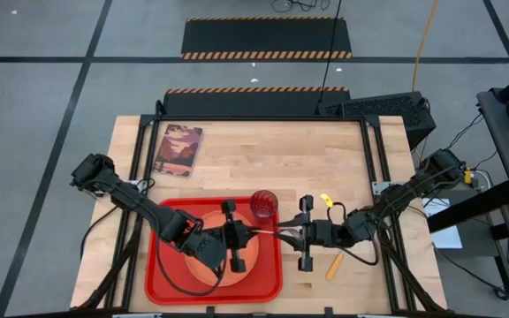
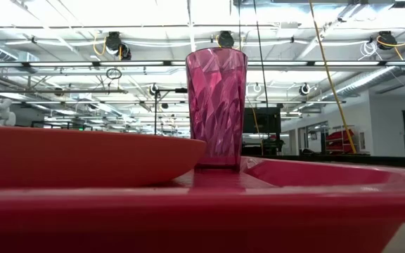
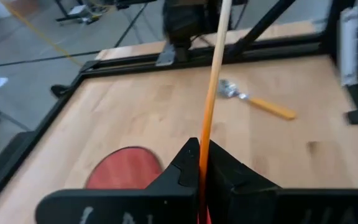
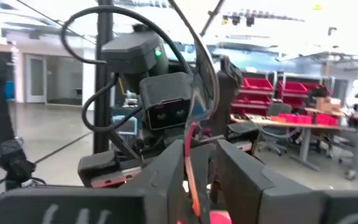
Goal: Pick and place plate/cup/fork/spoon on tray
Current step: Put the orange fork on the red serving tray to the left of the orange plate
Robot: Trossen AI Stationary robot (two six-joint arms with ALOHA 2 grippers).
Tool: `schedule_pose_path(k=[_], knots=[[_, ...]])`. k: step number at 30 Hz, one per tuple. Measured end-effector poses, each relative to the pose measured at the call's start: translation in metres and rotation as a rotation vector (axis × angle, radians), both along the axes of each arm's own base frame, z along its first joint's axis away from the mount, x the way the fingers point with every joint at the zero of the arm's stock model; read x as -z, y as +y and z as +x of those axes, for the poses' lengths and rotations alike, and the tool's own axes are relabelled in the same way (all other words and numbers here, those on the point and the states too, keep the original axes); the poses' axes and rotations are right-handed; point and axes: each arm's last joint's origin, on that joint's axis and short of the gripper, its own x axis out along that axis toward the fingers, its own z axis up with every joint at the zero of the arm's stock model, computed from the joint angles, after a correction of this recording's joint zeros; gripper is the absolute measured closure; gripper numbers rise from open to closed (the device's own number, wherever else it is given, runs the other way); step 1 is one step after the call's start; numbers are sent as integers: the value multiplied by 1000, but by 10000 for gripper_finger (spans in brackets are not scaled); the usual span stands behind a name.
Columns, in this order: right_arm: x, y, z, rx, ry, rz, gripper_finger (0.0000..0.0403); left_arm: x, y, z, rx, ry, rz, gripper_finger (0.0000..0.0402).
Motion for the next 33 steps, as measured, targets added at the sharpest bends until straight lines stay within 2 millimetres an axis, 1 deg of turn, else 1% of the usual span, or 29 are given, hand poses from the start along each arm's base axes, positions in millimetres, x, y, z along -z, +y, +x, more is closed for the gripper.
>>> schedule_pose_path(k=[4,7,10,17,21,27,30,33], knots=[[0,2,0,-70,-9,-54,295,-1,-2,0,40,-3,-25,398],[0,3,0,-79,-10,-58,289,-5,-3,2,51,-37,-47,397],[0,3,0,-81,-9,-72,285,-8,-6,4,103,-58,-67,398],[0,3,0,-95,-13,-81,286,-11,-7,5,118,-95,-76,398],[0,2,1,-138,-21,-86,290,-9,-7,12,115,-119,-71,395],[0,2,2,-149,-21,-77,315,-8,-5,15,107,-125,-68,396],[1,1,3,-148,-20,-76,341,-7,-5,16,108,-123,-66,395],[1,1,3,-148,-21,-76,378,-7,-4,16,101,-124,-66,398]])
